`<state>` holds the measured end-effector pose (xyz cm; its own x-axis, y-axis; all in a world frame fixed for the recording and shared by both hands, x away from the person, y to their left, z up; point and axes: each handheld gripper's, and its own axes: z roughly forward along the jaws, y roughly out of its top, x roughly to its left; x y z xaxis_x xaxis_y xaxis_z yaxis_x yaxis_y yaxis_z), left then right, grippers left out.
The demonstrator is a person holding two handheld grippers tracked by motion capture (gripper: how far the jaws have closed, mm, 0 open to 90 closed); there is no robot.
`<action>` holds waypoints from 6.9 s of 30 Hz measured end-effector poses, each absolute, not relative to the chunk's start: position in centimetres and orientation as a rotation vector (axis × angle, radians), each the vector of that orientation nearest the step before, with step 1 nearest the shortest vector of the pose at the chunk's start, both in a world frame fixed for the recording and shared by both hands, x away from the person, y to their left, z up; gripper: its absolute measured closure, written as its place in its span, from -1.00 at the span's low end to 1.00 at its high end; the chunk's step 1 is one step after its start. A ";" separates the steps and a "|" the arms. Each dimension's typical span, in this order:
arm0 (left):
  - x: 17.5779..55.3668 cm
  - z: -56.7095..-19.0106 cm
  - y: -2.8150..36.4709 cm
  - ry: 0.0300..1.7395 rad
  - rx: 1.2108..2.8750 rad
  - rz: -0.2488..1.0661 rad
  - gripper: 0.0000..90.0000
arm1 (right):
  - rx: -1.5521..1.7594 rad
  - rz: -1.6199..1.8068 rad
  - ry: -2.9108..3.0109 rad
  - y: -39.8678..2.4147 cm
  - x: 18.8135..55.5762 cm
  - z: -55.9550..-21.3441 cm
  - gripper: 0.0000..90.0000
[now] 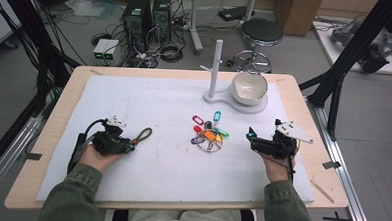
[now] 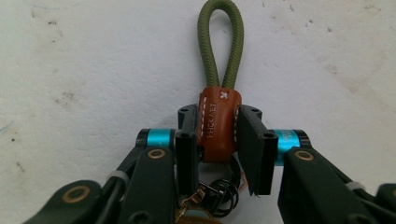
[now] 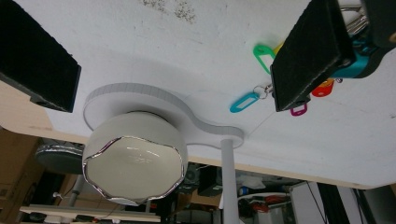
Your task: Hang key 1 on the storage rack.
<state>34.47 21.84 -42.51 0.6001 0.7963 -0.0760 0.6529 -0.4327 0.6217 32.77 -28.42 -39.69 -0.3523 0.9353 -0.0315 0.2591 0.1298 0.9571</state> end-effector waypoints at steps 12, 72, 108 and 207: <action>34.2 -41.6 22.4 1.136 2.143 0.304 0.63 | 1.166 1.256 1.714 -28.6 32.7 -39.6 -0.99; 42.1 -30.4 18.3 1.261 1.889 0.292 0.63 | 1.190 1.280 1.690 -28.8 32.4 -39.5 -0.99; 46.9 -27.6 13.1 1.237 1.786 0.199 0.63 | 1.184 1.293 1.694 -28.9 32.5 -39.6 -0.99; 49.1 -33.7 5.8 1.277 1.854 0.341 -0.86 | 1.203 1.294 1.675 -29.3 32.3 -39.7 -0.97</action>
